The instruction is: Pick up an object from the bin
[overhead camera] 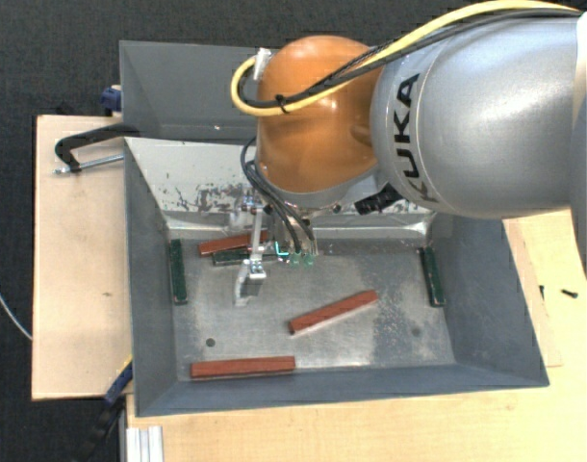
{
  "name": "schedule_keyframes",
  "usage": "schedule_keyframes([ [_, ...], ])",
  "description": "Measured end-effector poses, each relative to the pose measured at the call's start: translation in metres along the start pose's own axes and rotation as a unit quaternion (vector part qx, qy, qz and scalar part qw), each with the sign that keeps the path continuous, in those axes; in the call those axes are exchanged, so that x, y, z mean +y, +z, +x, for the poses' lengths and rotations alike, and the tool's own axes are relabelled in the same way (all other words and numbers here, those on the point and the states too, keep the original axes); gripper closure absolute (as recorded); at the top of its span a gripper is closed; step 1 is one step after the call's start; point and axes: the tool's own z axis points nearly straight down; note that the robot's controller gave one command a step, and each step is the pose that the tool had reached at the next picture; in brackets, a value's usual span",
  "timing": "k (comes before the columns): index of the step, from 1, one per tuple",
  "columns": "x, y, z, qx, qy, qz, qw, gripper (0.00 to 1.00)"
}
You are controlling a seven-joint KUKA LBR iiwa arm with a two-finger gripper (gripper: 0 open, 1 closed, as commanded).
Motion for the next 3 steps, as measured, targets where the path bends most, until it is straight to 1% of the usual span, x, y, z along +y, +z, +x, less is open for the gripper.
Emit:
schedule_keyframes([
  [1, -0.001, -0.004, -0.002, -0.0041, 0.001, -0.001, 1.0000, 0.00],
  [2, -0.017, 0.061, -0.027, -0.0062, 0.019, -0.002, 0.9998, 0.00],
  [3, -0.051, 0.075, -0.062, -0.0065, -0.082, -0.001, 0.9966, 0.00],
])
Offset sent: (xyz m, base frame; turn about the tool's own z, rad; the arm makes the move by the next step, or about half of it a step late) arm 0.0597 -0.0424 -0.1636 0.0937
